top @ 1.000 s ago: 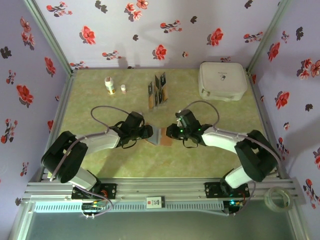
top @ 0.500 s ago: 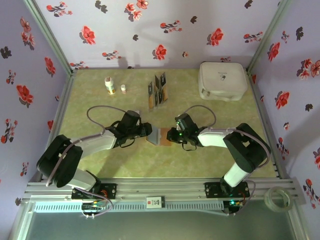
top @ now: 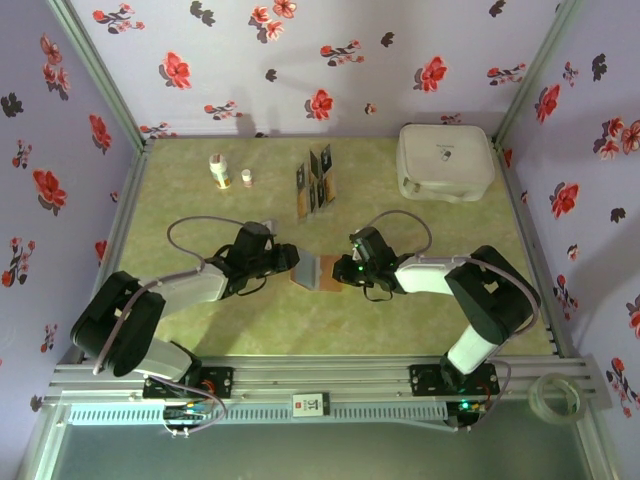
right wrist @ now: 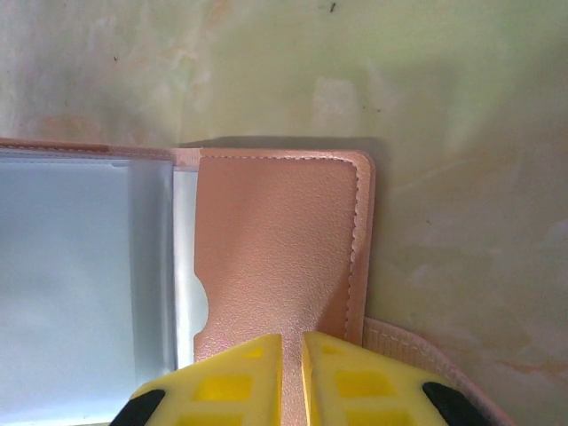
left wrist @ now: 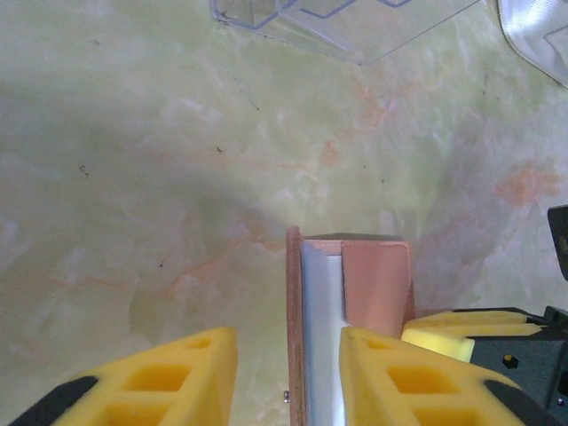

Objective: Put the credit cards into the card holder

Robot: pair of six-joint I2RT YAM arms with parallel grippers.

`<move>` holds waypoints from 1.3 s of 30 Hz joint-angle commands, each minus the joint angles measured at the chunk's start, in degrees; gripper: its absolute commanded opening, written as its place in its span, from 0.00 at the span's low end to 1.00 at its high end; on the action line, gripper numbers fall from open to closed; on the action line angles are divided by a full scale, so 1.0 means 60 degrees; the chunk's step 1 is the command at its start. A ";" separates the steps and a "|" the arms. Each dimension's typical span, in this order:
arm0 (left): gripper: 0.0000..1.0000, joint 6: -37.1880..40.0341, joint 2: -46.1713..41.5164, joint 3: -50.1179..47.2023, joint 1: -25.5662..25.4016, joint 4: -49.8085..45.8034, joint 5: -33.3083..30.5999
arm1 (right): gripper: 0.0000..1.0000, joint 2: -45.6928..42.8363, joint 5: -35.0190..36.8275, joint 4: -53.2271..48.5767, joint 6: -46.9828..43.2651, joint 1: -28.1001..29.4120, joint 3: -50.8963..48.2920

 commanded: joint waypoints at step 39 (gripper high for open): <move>0.00 -0.0295 -0.0752 -0.0578 0.0060 0.0136 -0.0350 | 0.18 -0.0756 0.0115 -0.1681 -0.0618 -0.0451 0.0679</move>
